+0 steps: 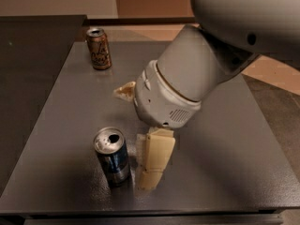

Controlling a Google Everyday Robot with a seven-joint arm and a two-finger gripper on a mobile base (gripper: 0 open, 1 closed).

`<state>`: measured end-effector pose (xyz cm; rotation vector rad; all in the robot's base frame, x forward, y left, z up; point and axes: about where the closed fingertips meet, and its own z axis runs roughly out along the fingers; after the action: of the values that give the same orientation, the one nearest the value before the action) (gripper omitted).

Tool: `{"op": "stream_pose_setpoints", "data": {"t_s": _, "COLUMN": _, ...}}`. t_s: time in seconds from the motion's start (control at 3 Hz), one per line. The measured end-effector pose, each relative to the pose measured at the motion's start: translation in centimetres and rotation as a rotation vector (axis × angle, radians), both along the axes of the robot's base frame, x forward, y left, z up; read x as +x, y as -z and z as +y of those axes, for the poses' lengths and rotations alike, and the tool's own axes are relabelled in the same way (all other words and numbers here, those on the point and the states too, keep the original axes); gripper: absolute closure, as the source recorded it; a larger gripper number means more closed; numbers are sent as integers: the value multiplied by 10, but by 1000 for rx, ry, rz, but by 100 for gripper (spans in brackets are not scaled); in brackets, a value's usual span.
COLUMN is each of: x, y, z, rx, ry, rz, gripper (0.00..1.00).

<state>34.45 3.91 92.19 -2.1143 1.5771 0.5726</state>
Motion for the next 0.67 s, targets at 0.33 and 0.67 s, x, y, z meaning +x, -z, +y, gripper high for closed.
{"op": "stream_pose_setpoints", "data": {"t_s": 0.33, "x": -1, "y": 5, "z": 9, "rx": 13, "ry": -15, "rz": 19, "gripper": 0}}
{"op": "stream_pose_setpoints", "data": {"t_s": 0.67, "x": -3, "y": 9, "z": 18, "rx": 26, "ry": -33, "rz": 34, "gripper": 0}}
